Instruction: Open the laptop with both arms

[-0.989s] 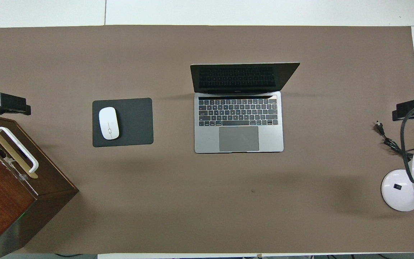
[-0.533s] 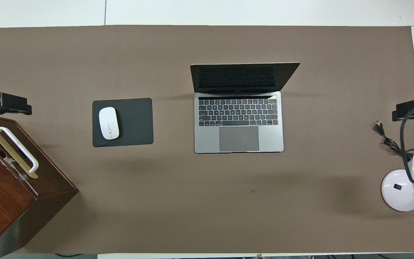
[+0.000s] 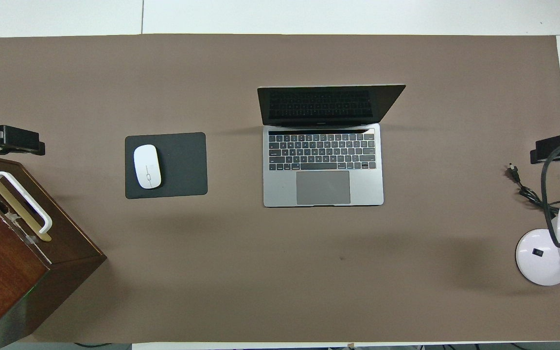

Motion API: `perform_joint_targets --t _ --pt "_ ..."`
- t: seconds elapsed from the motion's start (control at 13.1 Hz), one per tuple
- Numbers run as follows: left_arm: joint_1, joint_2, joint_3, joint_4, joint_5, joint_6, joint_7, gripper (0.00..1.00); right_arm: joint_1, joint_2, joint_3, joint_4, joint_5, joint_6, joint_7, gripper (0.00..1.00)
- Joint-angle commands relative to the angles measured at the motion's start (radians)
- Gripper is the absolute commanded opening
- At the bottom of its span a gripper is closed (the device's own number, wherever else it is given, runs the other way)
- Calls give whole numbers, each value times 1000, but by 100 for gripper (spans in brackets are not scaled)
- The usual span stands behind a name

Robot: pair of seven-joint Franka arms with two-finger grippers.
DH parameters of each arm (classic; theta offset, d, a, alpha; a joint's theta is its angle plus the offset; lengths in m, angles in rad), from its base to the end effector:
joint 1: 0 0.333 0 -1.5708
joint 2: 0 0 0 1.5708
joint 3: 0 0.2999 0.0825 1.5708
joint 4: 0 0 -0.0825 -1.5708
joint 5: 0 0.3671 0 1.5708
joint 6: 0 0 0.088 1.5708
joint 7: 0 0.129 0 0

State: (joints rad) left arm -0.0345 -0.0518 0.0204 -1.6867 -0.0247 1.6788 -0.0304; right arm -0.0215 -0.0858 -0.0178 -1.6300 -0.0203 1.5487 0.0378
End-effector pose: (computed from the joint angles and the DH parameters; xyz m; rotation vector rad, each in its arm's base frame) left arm 0.5320 -0.0102 0.5706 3.1141 0.0287 0.0674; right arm 0.5093 -0.0231 0.6025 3.1205 -0.1210 0.0070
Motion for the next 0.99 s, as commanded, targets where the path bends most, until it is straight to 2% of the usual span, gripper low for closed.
perform_joint_targets --t 0.0,0.91 --pt "-19 -5 16 -2 15 1 4 100 -17 -23 16 -25 -16 5 -21 100" --pt "-19 -10 13 -11 11 25 9 100 -15 -23 16 -28 -15 11 -21 100"
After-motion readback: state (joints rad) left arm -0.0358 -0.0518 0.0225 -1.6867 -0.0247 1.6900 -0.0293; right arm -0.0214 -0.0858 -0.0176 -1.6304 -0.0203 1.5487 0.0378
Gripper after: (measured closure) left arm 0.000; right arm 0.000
